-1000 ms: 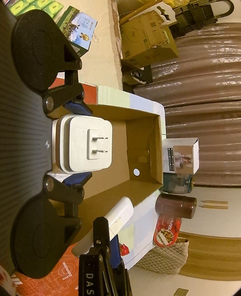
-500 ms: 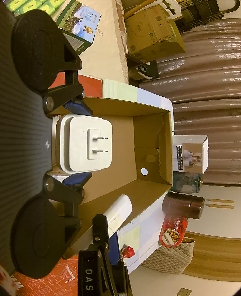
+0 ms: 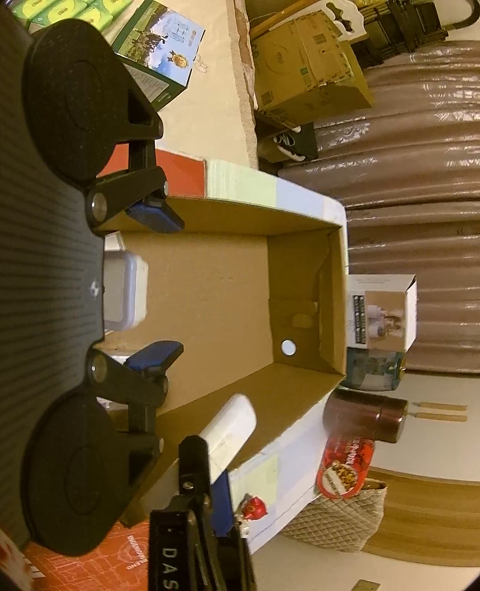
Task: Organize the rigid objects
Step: 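Carry the plug adapter and USB stick into the cardboard box and release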
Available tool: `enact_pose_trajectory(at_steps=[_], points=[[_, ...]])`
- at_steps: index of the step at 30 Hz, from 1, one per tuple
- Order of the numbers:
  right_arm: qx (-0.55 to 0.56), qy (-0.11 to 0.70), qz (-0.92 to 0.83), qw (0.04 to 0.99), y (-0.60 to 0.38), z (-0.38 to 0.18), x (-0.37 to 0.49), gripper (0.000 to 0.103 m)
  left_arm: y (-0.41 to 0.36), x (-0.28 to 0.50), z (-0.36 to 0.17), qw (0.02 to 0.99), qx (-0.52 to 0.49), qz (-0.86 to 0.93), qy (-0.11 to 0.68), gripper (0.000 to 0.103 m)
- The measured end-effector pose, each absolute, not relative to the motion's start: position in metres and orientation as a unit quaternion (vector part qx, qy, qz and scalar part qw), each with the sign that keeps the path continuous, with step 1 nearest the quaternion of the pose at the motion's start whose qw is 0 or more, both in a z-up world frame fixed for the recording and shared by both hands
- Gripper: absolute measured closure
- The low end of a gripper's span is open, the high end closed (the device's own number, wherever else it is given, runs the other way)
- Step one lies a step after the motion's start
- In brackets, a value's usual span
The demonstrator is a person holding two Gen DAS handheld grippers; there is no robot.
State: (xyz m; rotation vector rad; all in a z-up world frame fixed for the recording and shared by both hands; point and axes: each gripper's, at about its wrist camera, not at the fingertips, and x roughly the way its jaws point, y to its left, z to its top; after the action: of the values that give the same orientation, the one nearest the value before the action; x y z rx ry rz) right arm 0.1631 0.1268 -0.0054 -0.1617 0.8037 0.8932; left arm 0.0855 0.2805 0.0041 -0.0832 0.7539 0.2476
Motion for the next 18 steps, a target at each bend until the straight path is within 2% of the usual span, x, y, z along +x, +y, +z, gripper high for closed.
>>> enact_pose_trajectory(at_steps=[18], points=[[-0.078,0.378,0.419,0.822,0.126,-0.008,0.156,0.066,0.285,0.074,0.015,0.925,-0.051,0.129,0.355,0.043]])
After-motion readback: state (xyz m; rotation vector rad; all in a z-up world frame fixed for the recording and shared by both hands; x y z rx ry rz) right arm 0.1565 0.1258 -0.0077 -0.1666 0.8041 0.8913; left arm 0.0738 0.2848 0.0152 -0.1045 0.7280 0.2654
